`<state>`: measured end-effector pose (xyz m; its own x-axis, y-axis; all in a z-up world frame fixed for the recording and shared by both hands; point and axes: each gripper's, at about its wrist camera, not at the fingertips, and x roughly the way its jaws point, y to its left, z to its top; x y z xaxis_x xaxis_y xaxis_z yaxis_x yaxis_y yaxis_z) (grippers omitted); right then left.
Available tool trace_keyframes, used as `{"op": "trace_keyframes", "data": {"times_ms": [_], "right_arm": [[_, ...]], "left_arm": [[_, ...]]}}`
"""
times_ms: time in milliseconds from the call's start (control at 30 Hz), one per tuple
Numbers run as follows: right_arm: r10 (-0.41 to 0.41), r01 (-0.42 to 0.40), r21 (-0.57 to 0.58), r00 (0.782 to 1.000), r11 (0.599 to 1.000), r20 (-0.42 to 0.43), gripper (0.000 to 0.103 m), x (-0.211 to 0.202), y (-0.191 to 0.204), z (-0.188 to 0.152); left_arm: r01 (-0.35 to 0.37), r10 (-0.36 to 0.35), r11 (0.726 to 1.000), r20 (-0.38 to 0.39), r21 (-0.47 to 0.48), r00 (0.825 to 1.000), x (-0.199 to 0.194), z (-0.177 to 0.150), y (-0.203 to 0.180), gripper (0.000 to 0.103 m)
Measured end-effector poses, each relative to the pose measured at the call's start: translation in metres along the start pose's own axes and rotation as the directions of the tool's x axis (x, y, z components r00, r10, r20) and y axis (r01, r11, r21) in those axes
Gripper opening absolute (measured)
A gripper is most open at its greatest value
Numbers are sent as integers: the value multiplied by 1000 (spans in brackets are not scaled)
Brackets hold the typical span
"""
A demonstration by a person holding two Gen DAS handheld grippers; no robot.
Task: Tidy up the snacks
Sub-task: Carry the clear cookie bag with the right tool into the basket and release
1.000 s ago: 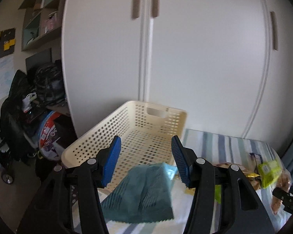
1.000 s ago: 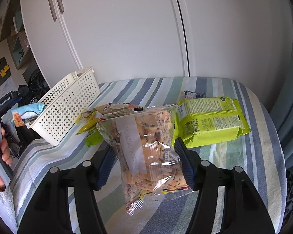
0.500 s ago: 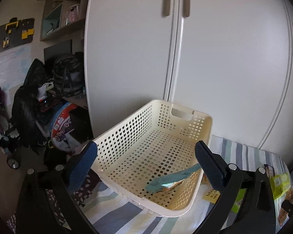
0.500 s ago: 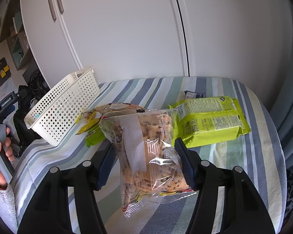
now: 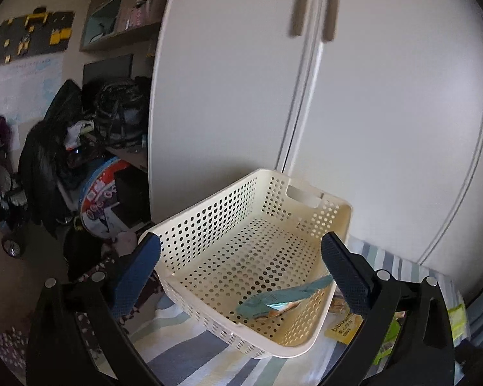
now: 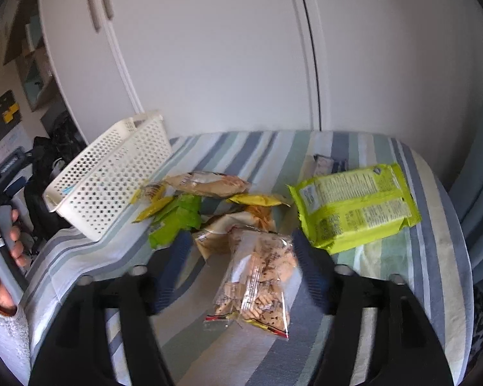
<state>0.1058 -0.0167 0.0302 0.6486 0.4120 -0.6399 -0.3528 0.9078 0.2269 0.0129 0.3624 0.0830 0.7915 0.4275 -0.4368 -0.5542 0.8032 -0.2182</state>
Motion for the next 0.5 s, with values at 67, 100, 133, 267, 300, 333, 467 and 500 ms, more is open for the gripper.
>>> {"op": "trace_keyframes", "data": {"times_ms": [67,100,133,267,300,333,467,500], "right_arm": [[-29,30,28,999,999,-27,92,5,-6,2],[-34,36,34,998,999,-45,92,9,-8,2],[-36,38,35,998,999,-58,92,11,-9,3],[-105,106,-1,984,994,-144,92,28,-3,6],[-113,113,-8,980,994,-167,92,33,-1,6],[-128,125,-23,970,992,-208,92,42,2,5],[-167,157,-59,936,986,-308,92,68,9,0],[-172,161,-62,931,985,-320,92,72,10,0]], "left_arm": [[14,-15,1000,-9,-26,1000,1,1,5,101],[10,-10,999,-11,-33,1000,1,1,7,101],[1,-1,999,-8,-34,1000,1,2,8,101],[-35,35,999,5,-10,999,0,2,5,101],[-43,43,999,7,0,999,0,1,4,101],[-51,50,999,8,8,999,0,1,3,101],[-93,93,994,6,52,996,2,0,-4,101],[-97,97,994,4,56,995,3,0,-5,101]]}}
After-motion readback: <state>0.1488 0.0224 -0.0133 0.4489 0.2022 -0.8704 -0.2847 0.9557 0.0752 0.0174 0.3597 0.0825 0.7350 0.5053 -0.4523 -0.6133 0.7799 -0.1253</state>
